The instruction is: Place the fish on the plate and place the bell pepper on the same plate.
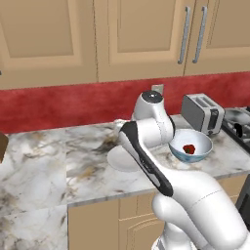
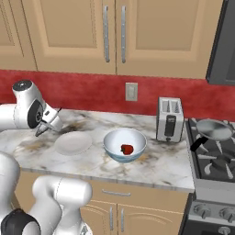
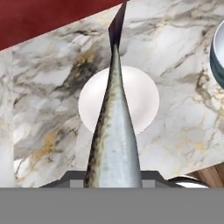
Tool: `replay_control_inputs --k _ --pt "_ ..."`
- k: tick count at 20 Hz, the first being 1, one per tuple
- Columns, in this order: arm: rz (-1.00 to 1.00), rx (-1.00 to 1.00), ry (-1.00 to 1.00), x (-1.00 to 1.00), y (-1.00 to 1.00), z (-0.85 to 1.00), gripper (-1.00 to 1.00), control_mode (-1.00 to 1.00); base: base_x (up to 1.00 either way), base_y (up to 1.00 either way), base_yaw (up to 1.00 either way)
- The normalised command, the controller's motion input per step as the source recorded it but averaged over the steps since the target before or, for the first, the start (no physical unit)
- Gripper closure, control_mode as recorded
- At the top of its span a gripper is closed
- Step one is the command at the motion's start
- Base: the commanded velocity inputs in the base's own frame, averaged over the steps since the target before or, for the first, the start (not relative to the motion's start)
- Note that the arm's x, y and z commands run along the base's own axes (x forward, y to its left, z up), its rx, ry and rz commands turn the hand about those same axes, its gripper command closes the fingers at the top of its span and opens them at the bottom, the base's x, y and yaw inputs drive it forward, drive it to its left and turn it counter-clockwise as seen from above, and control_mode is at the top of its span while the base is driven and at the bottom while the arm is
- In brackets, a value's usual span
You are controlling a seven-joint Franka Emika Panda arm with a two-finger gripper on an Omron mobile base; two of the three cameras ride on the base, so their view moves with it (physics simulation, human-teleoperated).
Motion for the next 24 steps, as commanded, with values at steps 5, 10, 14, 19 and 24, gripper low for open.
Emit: replay_control_inputs --k 5,10,14,19,24 --pt "0.00 -0.05 0.00 0.23 0.00 -0.40 1.00 -1.00 0.00 0.00 0.00" --pt "0.00 0.00 0.00 0.22 0.02 -0.44 1.00 -1.00 0.00 0.00 0.00" --pt "0.00 0.00 0.00 0.36 0.09 -0.43 1.00 -1.00 0.00 0.00 0.00" --pt "0.00 -0.03 0.00 0.45 0.07 -0.36 1.00 -1.00 0.00 0.00 0.00" --pt "0.00 0.00 0.01 0.49 0.00 -0.36 1.00 -1.00 0.00 0.00 0.00"
